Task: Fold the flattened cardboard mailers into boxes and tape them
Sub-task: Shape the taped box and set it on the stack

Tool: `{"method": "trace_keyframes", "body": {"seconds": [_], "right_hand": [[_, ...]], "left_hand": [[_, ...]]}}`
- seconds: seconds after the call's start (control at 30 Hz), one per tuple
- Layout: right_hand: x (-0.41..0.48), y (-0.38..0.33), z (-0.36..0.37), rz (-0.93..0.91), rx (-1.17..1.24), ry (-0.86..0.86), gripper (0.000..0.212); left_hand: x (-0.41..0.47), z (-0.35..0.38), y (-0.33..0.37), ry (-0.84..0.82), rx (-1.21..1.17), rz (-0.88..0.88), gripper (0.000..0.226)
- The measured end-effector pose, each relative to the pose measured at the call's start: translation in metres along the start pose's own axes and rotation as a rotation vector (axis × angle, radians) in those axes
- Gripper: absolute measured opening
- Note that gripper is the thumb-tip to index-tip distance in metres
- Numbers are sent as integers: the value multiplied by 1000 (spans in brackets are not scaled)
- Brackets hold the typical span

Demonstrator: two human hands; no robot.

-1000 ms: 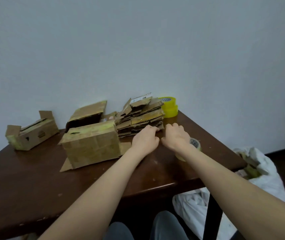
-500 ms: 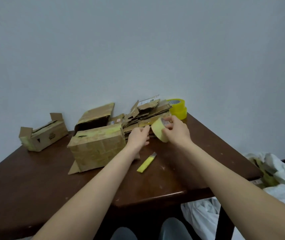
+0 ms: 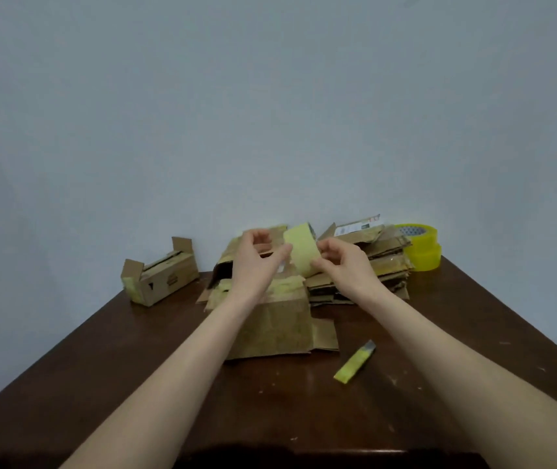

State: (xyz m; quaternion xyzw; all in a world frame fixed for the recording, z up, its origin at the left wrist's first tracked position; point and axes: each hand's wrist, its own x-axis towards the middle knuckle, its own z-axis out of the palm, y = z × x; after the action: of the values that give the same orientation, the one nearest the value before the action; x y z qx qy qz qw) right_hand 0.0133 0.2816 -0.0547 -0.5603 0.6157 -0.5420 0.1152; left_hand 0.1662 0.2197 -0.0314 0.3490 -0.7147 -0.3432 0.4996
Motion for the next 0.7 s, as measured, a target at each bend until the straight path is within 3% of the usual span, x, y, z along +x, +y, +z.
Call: {"method": "trace_keyframes", "body": {"seconds": [0.1,0.2,0.33,0.5,0.57,0.63,0.7], "right_hand": [[2,-7,9,-98,-95,-95,13],[4,-12,15,-170,-165,-145,16],[7,-7,17,-188,-169,-155,12],[5,-9,17,-205,-155,-218,17],[3,-9,19,-193,-142,-236,13],[0,-8,28,-187,-140,-244,6],[-4,-11,38,-159,-106,-217,15]], "left_hand": [[14,-18,1,-113,3,2,62],[20,-28,-5,-223,65,-7,54],[19,-36,-17,-141,-17,15,40],[24,-37,-24,-222,-180,-190,31],[22,-33,-24,-168,-258,-199,25],[20,-25,-22,-90,-234,-165,16],[17,-14,-18,-73,-115,-108,12]]}}
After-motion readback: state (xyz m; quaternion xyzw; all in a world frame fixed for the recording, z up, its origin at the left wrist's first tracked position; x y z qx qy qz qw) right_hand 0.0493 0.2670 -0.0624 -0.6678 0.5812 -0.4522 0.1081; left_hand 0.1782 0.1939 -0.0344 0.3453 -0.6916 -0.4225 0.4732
